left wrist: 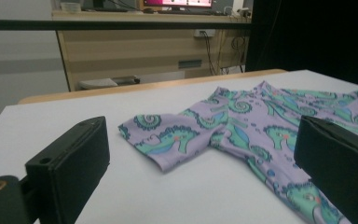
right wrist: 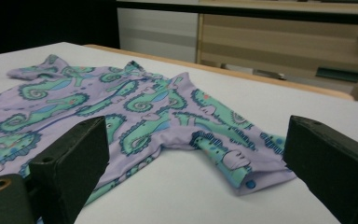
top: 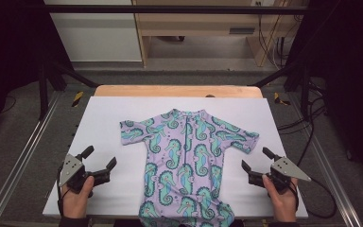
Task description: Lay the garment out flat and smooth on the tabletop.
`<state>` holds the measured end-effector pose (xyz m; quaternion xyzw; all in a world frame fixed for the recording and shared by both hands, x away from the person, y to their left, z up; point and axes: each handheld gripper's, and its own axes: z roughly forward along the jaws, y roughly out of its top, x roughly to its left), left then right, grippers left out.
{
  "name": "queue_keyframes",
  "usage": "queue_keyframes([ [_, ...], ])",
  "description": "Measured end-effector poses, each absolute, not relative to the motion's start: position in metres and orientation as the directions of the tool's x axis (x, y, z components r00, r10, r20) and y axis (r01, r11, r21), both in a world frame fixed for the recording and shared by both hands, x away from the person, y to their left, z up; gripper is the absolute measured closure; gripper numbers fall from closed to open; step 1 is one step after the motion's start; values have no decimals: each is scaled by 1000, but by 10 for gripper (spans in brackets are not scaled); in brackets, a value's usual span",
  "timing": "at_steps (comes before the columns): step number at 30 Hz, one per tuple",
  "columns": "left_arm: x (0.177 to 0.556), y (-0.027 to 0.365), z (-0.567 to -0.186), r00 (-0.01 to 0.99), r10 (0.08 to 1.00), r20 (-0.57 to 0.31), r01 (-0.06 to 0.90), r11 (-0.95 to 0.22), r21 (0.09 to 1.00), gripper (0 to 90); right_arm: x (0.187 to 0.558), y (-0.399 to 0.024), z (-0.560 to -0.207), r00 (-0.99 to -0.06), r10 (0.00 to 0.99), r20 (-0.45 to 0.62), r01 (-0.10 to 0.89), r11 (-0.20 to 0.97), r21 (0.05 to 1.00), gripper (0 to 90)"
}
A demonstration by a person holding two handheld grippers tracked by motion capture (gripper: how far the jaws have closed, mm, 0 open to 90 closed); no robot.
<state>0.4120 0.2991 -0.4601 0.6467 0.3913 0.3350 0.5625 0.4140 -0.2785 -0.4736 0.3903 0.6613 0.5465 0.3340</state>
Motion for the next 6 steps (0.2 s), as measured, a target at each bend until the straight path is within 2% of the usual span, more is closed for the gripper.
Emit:
queue_keyframes([
  [2, 410, 300, -464, 477, 878, -46, 151, -31, 988, 38, 412, -279, -477, -483, 875, 1, 158, 86, 984, 75],
  [6, 407, 299, -461, 484, 875, -20, 108, -38, 993, 43, 409, -279, -478, -518, 855, 29, 137, 50, 989, 70],
])
